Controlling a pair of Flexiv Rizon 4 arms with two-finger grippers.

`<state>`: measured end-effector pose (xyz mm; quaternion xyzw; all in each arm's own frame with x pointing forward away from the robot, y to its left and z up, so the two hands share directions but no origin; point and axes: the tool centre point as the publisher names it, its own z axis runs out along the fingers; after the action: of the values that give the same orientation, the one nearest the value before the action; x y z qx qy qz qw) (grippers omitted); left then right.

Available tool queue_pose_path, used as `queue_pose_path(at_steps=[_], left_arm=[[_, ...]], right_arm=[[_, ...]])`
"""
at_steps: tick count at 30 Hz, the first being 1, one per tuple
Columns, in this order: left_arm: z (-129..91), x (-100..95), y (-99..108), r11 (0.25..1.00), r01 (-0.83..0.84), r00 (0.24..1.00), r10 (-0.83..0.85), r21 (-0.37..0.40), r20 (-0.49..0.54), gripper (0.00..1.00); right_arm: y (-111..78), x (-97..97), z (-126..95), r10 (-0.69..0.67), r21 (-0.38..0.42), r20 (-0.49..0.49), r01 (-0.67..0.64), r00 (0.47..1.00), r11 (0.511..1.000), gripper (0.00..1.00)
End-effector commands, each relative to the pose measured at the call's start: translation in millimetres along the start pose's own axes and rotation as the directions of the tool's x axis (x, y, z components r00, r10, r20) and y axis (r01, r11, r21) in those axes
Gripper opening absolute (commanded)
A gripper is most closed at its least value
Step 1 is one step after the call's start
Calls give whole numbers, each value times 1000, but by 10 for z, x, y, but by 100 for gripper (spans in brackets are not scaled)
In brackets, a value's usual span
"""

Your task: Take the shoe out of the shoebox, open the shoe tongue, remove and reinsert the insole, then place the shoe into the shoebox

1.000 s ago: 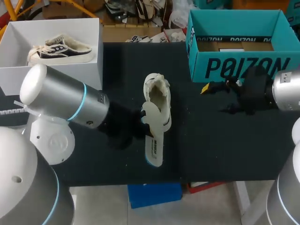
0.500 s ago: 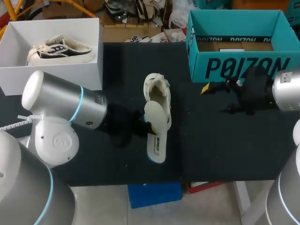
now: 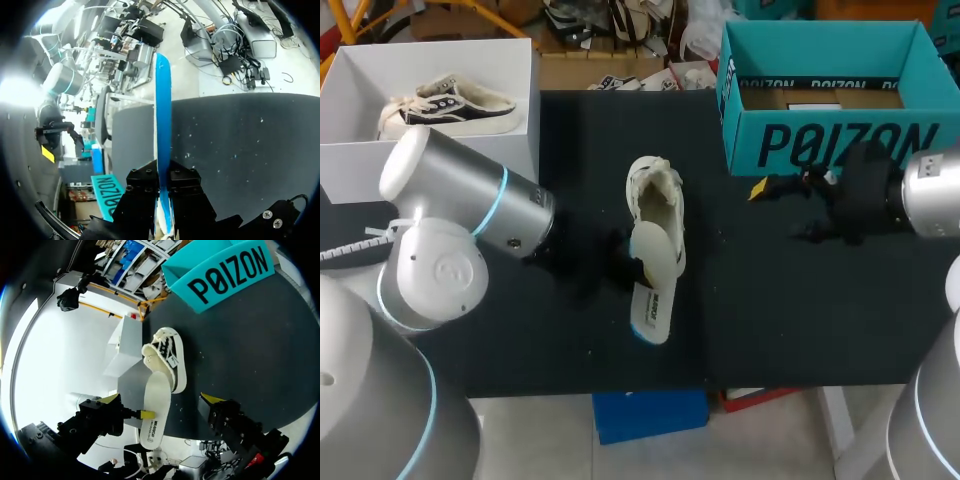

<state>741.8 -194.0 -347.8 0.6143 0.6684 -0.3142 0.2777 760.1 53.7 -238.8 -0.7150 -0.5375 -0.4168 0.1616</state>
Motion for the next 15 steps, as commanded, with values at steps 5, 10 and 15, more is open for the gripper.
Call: queue_pose_path(at_steps=[5,10,15], left_arm=[[14,-115,174,1000,4,996,-2,18,-87,0],[68,-121,269,999,22,991,-19,23,-134,0],[113,-109,351,998,36,987,-29,44,-158,0]], right_arm=[[1,9,4,1,0,3,-1,1000,1000,100],[1,9,4,1,0,3,-1,1000,1000,100],[1,9,4,1,0,3,-1,1000,1000,100]])
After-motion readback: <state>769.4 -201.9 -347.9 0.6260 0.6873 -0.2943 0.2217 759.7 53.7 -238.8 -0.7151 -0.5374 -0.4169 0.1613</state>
